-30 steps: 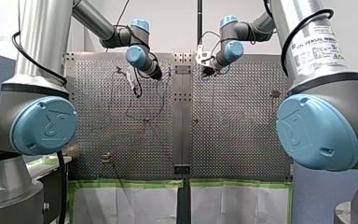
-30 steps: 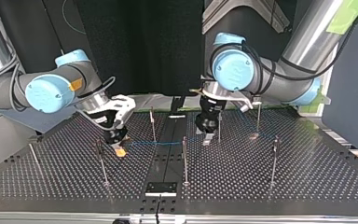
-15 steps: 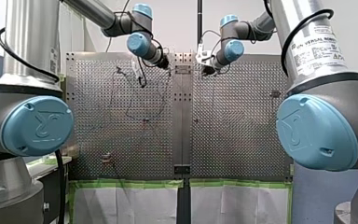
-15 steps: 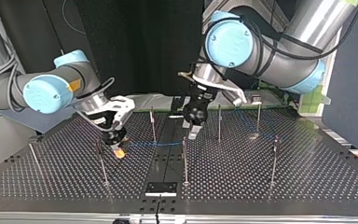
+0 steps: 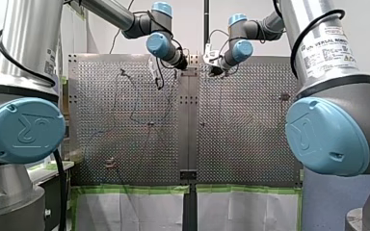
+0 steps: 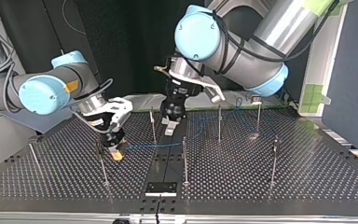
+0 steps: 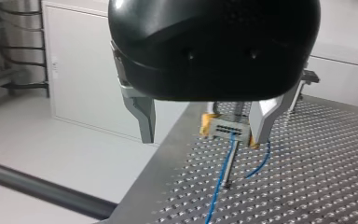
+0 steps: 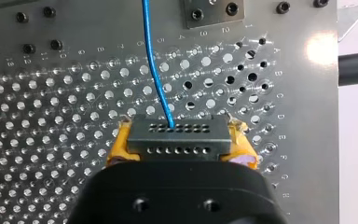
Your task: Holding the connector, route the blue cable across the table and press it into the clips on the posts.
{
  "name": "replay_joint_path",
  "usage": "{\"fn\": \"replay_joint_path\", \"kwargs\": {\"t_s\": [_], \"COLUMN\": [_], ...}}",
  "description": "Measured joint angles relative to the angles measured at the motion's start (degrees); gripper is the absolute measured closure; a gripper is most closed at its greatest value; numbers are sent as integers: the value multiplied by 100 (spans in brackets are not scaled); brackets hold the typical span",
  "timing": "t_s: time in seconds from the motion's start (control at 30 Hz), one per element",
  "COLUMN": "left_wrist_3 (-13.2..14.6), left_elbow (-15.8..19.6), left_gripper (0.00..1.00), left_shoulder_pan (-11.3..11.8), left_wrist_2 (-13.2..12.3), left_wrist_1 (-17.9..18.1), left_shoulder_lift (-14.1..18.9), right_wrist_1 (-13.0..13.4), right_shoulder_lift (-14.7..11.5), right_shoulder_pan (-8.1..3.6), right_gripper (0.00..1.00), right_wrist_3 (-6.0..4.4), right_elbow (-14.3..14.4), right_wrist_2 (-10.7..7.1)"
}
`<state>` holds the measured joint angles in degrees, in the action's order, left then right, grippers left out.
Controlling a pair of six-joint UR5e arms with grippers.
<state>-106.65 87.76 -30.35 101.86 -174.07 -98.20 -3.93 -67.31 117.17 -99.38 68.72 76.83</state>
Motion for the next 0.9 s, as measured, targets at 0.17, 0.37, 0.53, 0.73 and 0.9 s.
{"fn": "replay_joint_path", "kwargs": {"t_s": [0.17,0.37,0.53,0.73,0.9], "left_wrist_3": [92,142,258,275,299], "left_elbow": [-244,-589,-867,-1211,-1474], "left_gripper": [0,0,0,0,0], "left_shoulder_pan": [-84,-57,-66,-38,-56], "left_wrist_2": [196,296,445,524,526], "left_wrist_1": [-81,-215,-353,-251,-302], "left_shoulder_lift": [-238,-465,-723,-964,-1137], "right_wrist_1": [-1,-1,-1,-1,-1], "right_shoulder_lift": [-20,-31,-32,-28,-25], "right_shoulder_pan": [-16,-44,-48,-48,-49], "right_gripper": [100,100,100,100,100], "right_wrist_3": [-4,-8,-19,-22,-22], "right_elbow": [-10,-32,-43,-44,-43], "right_wrist_2": [0,0,0,0,-27]}}
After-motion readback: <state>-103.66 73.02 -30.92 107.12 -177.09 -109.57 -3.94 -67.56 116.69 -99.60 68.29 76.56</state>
